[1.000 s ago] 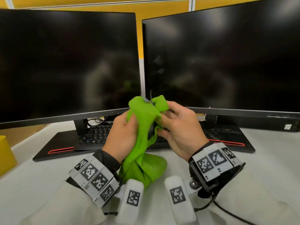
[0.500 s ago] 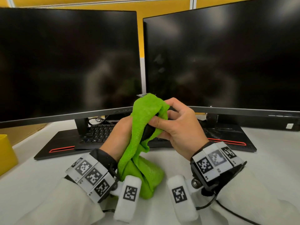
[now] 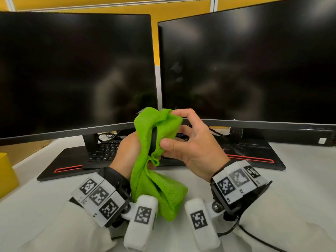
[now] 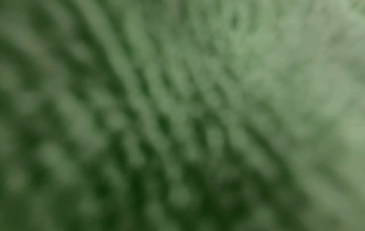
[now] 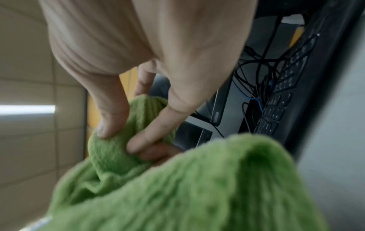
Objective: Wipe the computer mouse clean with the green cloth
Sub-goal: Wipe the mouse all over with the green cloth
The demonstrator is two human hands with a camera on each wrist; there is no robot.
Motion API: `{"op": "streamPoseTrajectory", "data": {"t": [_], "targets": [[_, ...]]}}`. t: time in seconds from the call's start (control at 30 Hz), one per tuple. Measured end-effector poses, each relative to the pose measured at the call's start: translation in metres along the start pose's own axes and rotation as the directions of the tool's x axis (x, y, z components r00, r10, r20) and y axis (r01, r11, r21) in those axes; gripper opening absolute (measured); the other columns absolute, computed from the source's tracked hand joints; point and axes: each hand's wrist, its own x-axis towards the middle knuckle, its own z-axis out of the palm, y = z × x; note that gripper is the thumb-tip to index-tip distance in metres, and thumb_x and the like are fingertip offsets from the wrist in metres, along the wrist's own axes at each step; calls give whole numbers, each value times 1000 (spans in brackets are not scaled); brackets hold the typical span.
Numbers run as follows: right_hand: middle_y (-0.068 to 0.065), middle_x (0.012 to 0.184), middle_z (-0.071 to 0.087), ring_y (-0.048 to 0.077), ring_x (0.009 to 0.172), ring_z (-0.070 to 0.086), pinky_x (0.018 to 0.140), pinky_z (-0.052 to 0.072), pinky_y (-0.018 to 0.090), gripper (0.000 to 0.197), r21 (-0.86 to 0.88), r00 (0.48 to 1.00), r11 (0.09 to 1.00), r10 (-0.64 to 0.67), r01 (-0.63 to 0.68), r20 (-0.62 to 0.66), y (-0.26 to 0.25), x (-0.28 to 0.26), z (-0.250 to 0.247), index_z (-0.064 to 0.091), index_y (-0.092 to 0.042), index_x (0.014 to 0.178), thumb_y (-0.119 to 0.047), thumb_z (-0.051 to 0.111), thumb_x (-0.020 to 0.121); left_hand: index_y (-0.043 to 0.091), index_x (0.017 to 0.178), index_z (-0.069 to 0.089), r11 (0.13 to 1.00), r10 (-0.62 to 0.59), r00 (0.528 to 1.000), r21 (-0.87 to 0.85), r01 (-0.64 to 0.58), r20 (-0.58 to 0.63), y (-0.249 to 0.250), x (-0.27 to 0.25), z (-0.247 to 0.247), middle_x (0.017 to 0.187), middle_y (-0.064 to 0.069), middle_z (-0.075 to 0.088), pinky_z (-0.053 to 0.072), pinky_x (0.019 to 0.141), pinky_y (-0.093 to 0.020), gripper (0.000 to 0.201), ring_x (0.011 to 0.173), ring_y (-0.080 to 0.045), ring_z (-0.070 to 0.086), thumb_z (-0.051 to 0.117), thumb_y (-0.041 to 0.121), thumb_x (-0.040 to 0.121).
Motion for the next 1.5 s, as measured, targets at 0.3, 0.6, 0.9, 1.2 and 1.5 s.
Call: {"op": "streamPoseTrajectory", "data": {"t": [0.3, 0.6, 0.9, 1.2, 1.5], "targets": [[37, 100, 68, 33, 81, 74, 63, 63, 39, 26, -163, 977, 984, -108, 78, -185, 0, 2, -5, 51, 0, 90, 9, 75, 85, 25, 68, 75, 960, 90, 973, -278, -28, 212, -7, -5, 16, 48, 8, 56, 41, 42, -18, 28, 40, -4, 49, 67, 34, 93], [30, 111, 66, 31, 88, 71, 69, 62, 40, 33, 42, 997, 998, -35, 38, -73, -5, 2, -7, 63, -12, 119, -3, 73, 89, 36, 69, 75, 972, 216, 938, -154, -179, 272, -11, -5, 12, 50, 11, 59, 42, 46, -14, 26, 42, -2, 51, 67, 38, 94], [16, 112, 76, 27, 88, 75, 68, 62, 39, 34, 133, 994, 991, 11, 3, -105, -10, 4, -11, 70, -17, 122, 3, 55, 99, 10, 130, 61, 957, 290, 875, -131, -259, 389, -15, 1, -1, 107, 7, 78, 54, 80, -18, 84, 95, -4, 72, 80, 67, 72], [18, 108, 74, 37, 93, 73, 81, 63, 46, 28, 171, 979, 983, 101, -70, -177, -14, 5, -19, 69, -8, 118, 2, 52, 99, 32, 82, 73, 965, 226, 914, -203, -164, 335, -14, -4, 2, 61, -4, 54, 45, 49, -31, 52, 52, -18, 53, 39, 72, 83], [21, 109, 68, 38, 93, 71, 83, 64, 53, 22, 341, 980, 934, 157, -108, -120, -8, 6, -12, 59, -5, 107, 9, 54, 91, 23, 93, 77, 933, 97, 990, -354, -54, 105, -18, 4, 4, 62, 4, 70, 54, 49, -23, 32, 50, -7, 62, 49, 29, 107]]}}
